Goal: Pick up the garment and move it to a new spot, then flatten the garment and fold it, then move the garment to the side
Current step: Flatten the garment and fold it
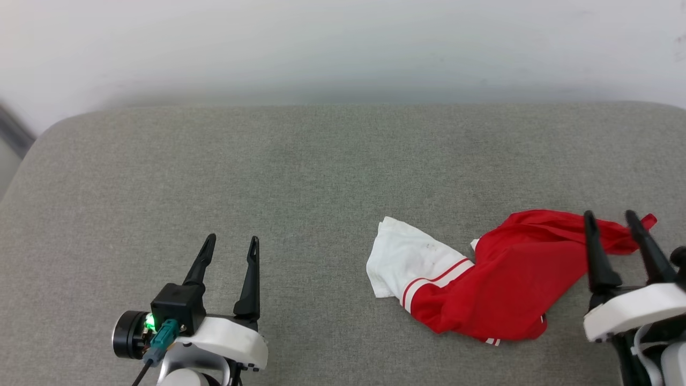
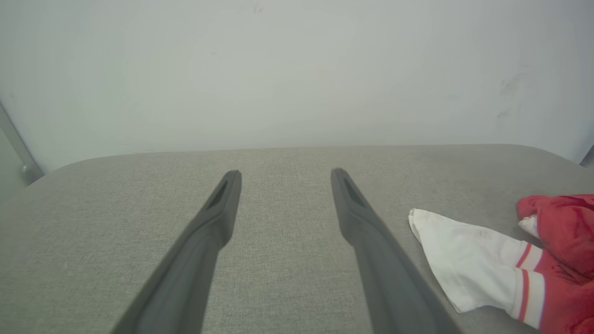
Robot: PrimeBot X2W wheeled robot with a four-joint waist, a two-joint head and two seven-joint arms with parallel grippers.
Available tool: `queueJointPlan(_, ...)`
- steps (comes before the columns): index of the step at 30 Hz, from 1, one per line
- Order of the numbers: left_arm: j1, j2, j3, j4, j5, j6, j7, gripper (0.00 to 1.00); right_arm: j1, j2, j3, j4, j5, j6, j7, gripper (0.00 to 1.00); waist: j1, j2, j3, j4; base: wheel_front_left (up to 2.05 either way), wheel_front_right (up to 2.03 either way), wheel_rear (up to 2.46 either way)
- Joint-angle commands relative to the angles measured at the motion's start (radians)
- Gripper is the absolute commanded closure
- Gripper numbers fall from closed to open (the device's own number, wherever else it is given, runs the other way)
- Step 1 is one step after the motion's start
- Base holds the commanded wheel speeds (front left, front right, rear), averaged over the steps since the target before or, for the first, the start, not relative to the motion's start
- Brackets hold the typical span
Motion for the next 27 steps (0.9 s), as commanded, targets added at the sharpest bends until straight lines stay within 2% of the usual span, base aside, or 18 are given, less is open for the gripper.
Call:
queueJointPlan(1, 0.016, 0.005, 0.002, -0.003, -0.003, 0.006, 0.006, 0.0, 0.03, 0.01, 0.013, -0.035, -0.007, 0.0, 0.007, 0.0, 0.0, 0.0, -0.006, -0.003, 0.0, 0.0, 0.0)
queueJointPlan(6, -0.001, 0.017, -0.002, -0.012, -0.004, 0.011, 0.056, 0.0, 0.122, 0.052, 0.056, -0.199, -0.036, 0.0, 0.057, 0.0, 0.0, 0.0, -0.016, -0.015, 0.0, 0.0, 0.0)
queueJointPlan(13, -0.123, 0.025, -0.062, -0.015, -0.003, -0.04, 0.215, 0.0, 0.172, 0.077, 0.097, -0.36, -0.067, 0.0, 0.107, 0.0, 0.0, 0.0, 0.019, -0.069, 0.0, 0.0, 0.0)
queueJointPlan(19, -0.272, 0.01, -0.131, 0.039, -0.011, -0.096, 0.386, 0.0, 0.149, 0.09, 0.099, -0.407, -0.057, 0.0, 0.117, 0.0, 0.0, 0.0, 0.083, -0.131, 0.0, 0.0, 0.0)
queueJointPlan(27, -0.441, 0.003, -0.195, 0.175, -0.051, -0.143, 0.629, 0.0, 0.117, 0.105, 0.105, -0.386, -0.038, 0.0, 0.093, 0.0, 0.0, 0.0, 0.182, -0.204, 0.0, 0.0, 0.0)
